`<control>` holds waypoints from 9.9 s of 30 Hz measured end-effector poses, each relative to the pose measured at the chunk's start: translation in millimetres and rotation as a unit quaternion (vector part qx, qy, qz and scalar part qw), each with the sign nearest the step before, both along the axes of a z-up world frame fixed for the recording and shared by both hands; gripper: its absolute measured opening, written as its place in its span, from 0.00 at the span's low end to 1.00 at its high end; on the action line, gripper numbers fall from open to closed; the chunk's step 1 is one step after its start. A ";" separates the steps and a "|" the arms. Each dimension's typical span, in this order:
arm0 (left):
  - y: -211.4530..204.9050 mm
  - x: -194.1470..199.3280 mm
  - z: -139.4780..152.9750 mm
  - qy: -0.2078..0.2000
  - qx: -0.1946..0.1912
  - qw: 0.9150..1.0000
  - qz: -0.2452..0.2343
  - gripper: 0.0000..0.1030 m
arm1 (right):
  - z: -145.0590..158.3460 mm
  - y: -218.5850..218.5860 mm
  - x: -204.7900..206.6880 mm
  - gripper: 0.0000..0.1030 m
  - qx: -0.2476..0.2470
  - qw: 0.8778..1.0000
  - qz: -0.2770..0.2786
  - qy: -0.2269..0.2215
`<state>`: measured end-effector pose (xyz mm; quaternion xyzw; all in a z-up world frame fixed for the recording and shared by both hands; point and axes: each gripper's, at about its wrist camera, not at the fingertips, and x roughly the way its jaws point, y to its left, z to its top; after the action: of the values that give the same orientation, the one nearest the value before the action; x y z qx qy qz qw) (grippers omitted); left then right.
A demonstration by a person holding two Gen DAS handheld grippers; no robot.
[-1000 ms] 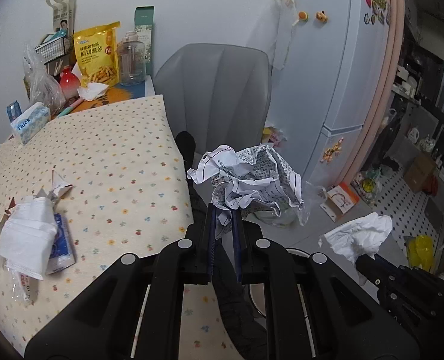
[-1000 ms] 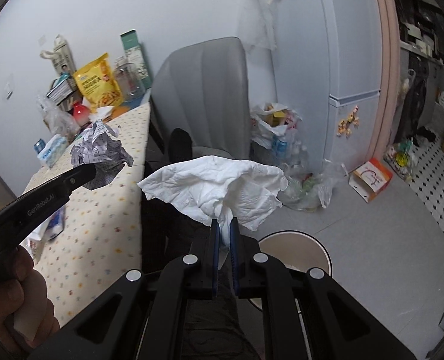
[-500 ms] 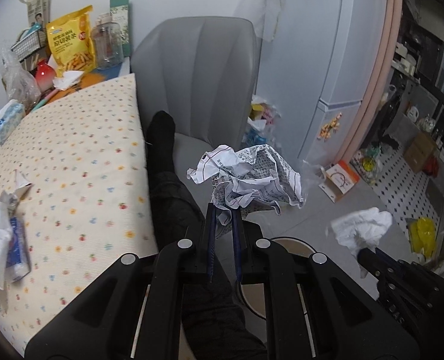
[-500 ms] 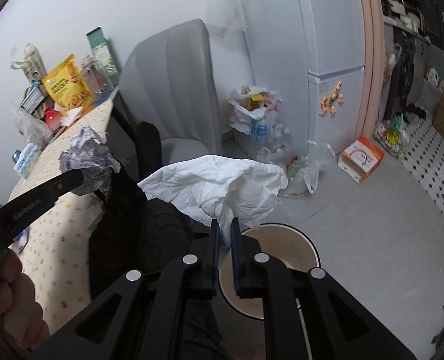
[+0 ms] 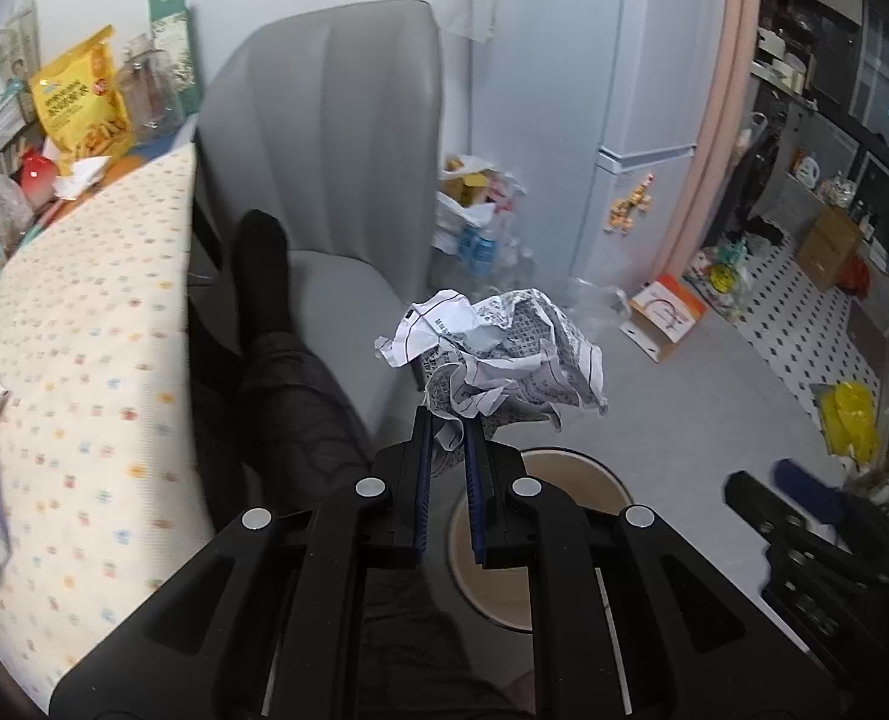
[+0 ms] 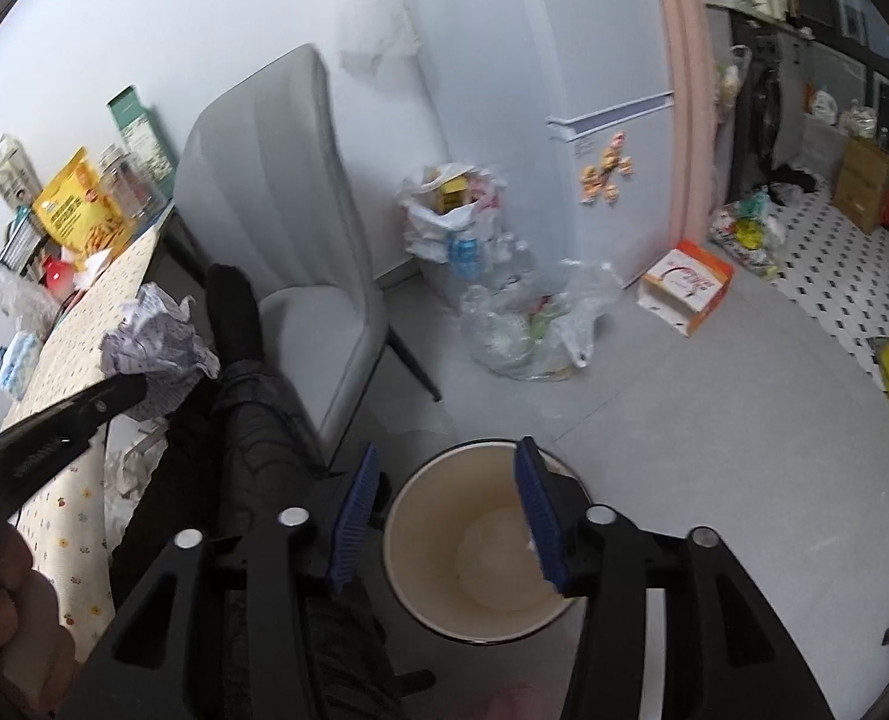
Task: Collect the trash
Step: 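Carry the foil ball and tissue in both grippers over the floor bin, then open both grippers to drop the foil ball and tissue into the bin, then move both tools back over the remaining trash on the table, then grasp the white tissue with the left gripper while the right gripper grasps the white paper bag, then carry the tissue and paper bag in both grippers over the floor bin, then open both grippers to drop the tissue and paper bag into the bin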
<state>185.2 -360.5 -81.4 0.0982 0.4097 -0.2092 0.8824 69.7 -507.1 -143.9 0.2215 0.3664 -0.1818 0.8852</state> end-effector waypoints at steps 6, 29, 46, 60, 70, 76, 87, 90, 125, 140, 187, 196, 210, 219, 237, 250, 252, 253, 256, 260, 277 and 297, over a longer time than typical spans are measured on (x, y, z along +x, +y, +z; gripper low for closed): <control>-36.4 -16.8 -13.0 0.021 -0.003 0.999 -0.039 0.11 | 11.7 -15.6 -26.3 0.68 -0.025 0.999 -0.028 0.000; -20.0 -28.1 18.7 -0.011 -0.020 0.999 -0.024 0.84 | 14.2 -19.0 -44.8 0.77 -0.025 0.999 -0.040 -0.009; 166.7 -48.3 90.0 -0.093 -0.085 0.984 0.127 0.94 | 91.9 125.9 -11.3 0.92 -0.083 0.991 0.076 -0.070; 299.8 -92.4 110.8 -0.119 -0.113 0.961 0.224 0.94 | 140.4 235.5 -22.3 0.93 -0.117 0.975 0.157 -0.103; 360.8 -116.0 111.1 -0.128 -0.114 0.947 0.271 0.94 | 151.5 283.6 -20.7 0.93 -0.117 0.965 0.209 -0.108; 398.0 -123.1 104.3 -0.124 -0.112 0.938 0.303 0.94 | 150.7 314.6 -10.2 0.93 -0.113 0.958 0.241 -0.109; 458.4 -133.6 74.3 -0.108 -0.115 0.924 0.348 0.94 | 126.4 368.7 8.4 0.90 -0.115 0.947 0.291 -0.075; 469.7 -131.5 64.3 -0.099 -0.120 0.922 0.354 0.94 | 117.6 376.6 14.7 0.85 -0.107 0.946 0.301 -0.060; 458.9 -23.5 8.8 -0.006 -0.120 0.933 0.339 0.03 | 89.5 411.9 81.2 0.78 -0.092 0.940 0.326 -0.020; 498.2 -60.4 34.0 -0.050 -0.141 0.920 0.363 0.02 | 89.9 455.7 94.4 0.77 -0.110 0.930 0.351 -0.021; 407.3 -86.8 122.9 -0.132 -0.143 0.937 0.291 0.02 | 166.3 380.1 43.7 0.02 -0.066 0.934 0.338 -0.099; 359.2 -99.0 139.4 -0.145 -0.140 0.946 0.255 0.02 | 173.8 341.8 14.6 0.02 -0.057 0.942 0.311 -0.111; 301.3 -103.3 148.0 -0.149 -0.135 0.957 0.209 0.02 | 166.5 288.9 -4.2 0.02 -0.042 0.956 0.271 -0.108; 258.1 -93.1 142.8 -0.139 -0.131 0.966 0.174 0.02 | 157.6 252.4 -9.6 0.02 -0.038 0.965 0.239 -0.101; 141.3 -64.4 107.8 -0.094 -0.103 0.986 0.088 0.02 | 119.3 157.0 -9.6 0.02 -0.009 0.984 0.161 -0.071; 68.2 -35.3 60.1 -0.049 -0.061 0.996 0.044 0.02 | 60.1 90.4 3.2 0.03 0.032 0.993 0.109 -0.024; 60.1 -32.0 52.8 -0.043 -0.053 0.997 0.038 0.02 | 49.3 82.5 5.1 0.03 0.041 0.994 0.102 -0.017; 55.7 -30.0 48.3 -0.039 -0.050 0.997 0.036 0.02 | 44.1 78.4 6.3 0.03 0.045 0.994 0.099 -0.013; 43.8 -23.7 35.2 -0.025 -0.042 0.998 0.031 0.02 | 27.4 65.7 10.4 0.03 0.057 0.995 0.087 0.000; 23.0 -16.2 17.7 -0.007 -0.029 0.999 0.018 0.02 | 12.0 50.7 17.7 0.03 0.066 0.995 0.078 0.010; -24.7 -3.2 -21.8 0.026 0.012 1.000 -0.006 0.02 | -37.8 -2.2 26.2 0.53 0.093 0.995 0.027 0.023; -50.9 -13.7 -38.5 0.055 0.015 0.998 -0.036 0.02 | -54.2 -31.8 3.5 0.47 0.121 0.992 0.000 0.030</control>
<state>171.5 -411.4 -119.9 0.1148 0.4567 -0.2393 0.8491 73.2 -538.9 -198.1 0.3213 0.4123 -0.1427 0.8405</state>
